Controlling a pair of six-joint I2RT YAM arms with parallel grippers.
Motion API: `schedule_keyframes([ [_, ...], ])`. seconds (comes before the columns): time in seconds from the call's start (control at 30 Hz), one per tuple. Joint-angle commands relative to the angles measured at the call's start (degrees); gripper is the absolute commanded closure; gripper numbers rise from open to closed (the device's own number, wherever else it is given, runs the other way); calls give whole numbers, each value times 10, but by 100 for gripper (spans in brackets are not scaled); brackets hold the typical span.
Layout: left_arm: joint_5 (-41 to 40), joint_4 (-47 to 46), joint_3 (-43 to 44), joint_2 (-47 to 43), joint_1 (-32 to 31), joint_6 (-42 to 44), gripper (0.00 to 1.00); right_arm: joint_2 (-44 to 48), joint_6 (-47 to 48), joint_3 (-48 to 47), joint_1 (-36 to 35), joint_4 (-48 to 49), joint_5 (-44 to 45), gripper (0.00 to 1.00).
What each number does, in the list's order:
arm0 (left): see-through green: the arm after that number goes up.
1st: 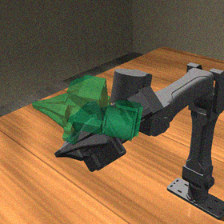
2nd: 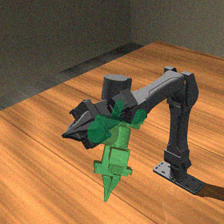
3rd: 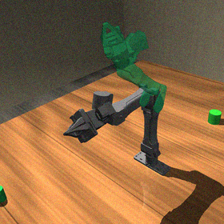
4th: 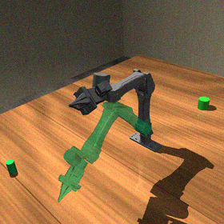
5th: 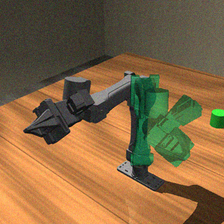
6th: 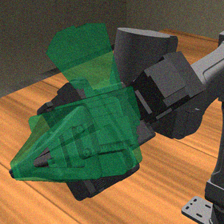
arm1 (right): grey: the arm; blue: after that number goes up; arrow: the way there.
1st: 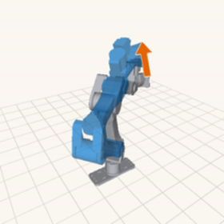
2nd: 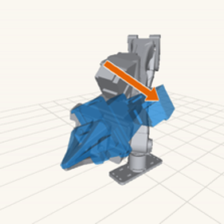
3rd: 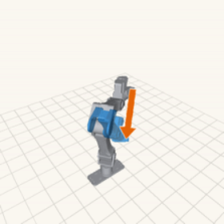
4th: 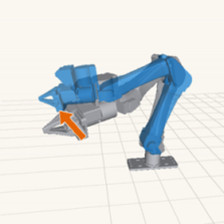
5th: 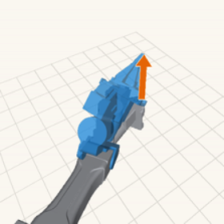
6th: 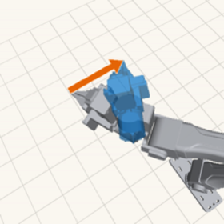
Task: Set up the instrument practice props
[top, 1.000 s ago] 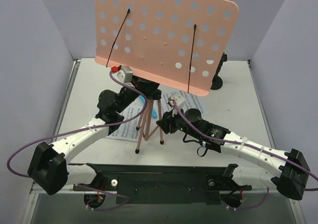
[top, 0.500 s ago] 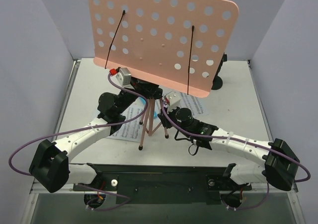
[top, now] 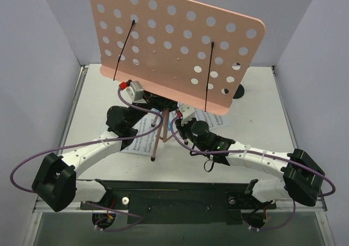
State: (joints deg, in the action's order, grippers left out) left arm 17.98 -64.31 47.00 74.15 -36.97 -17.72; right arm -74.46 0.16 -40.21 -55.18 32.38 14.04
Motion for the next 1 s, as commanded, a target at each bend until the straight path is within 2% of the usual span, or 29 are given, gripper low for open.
schedule_keyframes([
  [0.0, 33, -107, 11, -50, -3, 53, 100, -3, 86, 23, 17, 80, 91, 100],
  [0.3, 39, -87, -16, -52, 1, 89, 100, 26, 112, 65, 78, 90, 110, 100],
  [0.63, 60, -98, -9, -22, 15, 72, 100, 82, 99, 77, 150, 26, 109, 100],
  [0.8, 83, -69, 23, -4, 40, 64, 100, 74, 92, 48, 167, -14, 100, 100],
  [0.97, 132, 6, 80, 14, 73, 79, 100, 43, 85, 17, 174, -37, 102, 100],
])
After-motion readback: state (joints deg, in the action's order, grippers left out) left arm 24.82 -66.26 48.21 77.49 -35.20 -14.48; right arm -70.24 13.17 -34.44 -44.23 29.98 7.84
